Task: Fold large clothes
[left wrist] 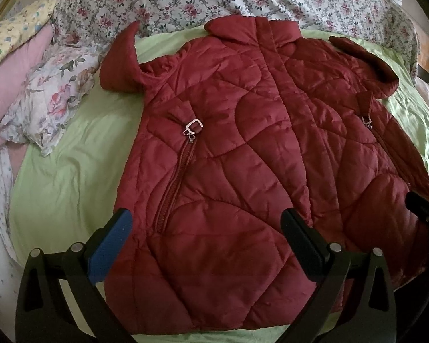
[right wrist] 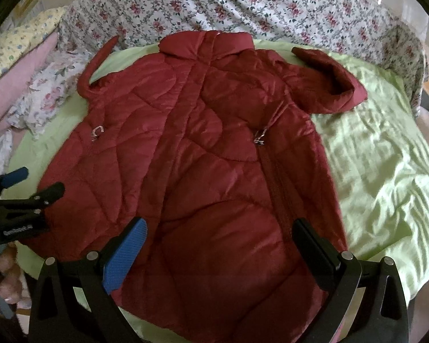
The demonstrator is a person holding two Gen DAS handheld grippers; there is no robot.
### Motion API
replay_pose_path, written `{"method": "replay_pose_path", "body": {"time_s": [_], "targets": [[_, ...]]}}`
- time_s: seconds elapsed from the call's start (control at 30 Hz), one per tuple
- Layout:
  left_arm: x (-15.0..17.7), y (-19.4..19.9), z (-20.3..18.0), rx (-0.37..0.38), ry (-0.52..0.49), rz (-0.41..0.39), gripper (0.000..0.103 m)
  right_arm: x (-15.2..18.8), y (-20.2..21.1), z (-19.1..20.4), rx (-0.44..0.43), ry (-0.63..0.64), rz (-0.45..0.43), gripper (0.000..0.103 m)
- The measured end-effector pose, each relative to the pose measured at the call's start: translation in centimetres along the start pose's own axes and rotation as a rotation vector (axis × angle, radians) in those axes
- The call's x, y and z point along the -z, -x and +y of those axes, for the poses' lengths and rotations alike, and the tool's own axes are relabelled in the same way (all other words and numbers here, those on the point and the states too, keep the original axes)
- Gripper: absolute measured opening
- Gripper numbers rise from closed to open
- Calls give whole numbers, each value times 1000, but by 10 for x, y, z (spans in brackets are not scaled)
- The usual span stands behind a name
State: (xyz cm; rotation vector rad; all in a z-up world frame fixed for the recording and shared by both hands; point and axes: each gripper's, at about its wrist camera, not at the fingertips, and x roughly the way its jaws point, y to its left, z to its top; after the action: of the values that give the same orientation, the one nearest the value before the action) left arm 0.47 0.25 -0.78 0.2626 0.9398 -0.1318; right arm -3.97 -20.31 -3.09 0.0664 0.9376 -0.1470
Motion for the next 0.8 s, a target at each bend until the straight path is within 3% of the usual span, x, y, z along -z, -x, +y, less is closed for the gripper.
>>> {"method": "replay_pose_path", "body": {"time_s": [0.2, 0.37, 0.8], "targets": [[0, -1, 1, -1, 3, -5, 103, -1, 4, 0, 88, 60, -27, 102], [0, -1, 1, -13, -3, -15, 103, 0, 2, -1, 23, 20, -20, 102], [-7, -4, -1, 17, 4, -3, 103, -4, 4, -2, -13, 0, -21, 102]]}}
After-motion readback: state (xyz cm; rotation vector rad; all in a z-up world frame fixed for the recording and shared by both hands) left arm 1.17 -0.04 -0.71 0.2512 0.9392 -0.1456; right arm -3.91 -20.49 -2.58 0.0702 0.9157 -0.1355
